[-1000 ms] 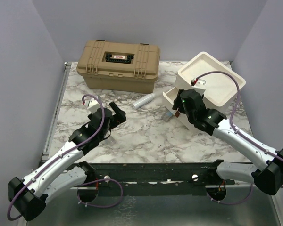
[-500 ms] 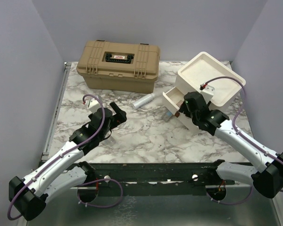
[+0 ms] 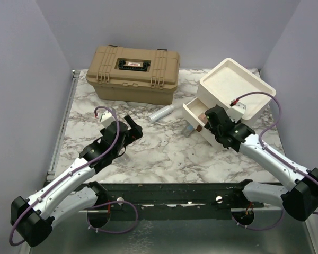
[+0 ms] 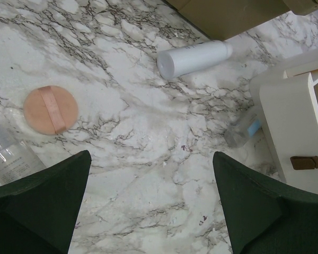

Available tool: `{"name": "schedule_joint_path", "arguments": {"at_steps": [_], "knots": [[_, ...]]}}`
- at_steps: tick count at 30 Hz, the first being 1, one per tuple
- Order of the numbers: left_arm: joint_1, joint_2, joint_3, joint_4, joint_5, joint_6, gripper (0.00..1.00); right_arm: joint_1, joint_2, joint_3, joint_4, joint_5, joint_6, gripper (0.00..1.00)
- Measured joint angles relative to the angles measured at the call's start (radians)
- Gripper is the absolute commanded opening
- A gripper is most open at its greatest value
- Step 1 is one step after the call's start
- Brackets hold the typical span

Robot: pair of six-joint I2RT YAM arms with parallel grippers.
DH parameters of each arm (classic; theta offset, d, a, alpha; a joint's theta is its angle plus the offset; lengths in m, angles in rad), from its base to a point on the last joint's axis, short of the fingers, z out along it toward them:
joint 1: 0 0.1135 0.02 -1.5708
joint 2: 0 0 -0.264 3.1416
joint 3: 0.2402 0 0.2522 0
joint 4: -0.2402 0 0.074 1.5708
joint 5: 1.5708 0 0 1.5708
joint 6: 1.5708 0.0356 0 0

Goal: Organize the makeup
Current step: Place the makeup in the drawer.

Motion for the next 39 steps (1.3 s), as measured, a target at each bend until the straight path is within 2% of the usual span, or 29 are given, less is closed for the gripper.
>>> {"name": "schedule_joint_path", "arguments": {"at_steps": [10,11,13,22,27,39], "knots": [[0.0,0.0,0.0,0.0,0.0,-0.003,0.99,-0.001,0.056,0.001,-0.017,0.028,0.002,0.23],[0.0,0.0,-0.001,0.0,0.0,-0.003,0.99,-0.001,0.056,0.001,-0.017,0.028,0.0,0.25],[0.0,0.0,-0.002,0.0,0.0,-0.003,0.99,-0.001,0.056,0.001,-0.016,0.028,-0.008,0.43],[0.0,0.0,-0.004,0.0,0.0,-0.003,0.99,-0.002,0.054,0.001,-0.014,0.028,-0.034,0.47],[0.0,0.0,-0.004,0.0,0.0,-0.003,0.99,-0.002,0.042,0.001,-0.014,0.027,-0.054,0.64],[0.0,-0.012,-0.017,0.003,0.0,-0.003,0.99,-0.002,0.024,0.006,-0.013,0.024,-0.084,0.69]]}}
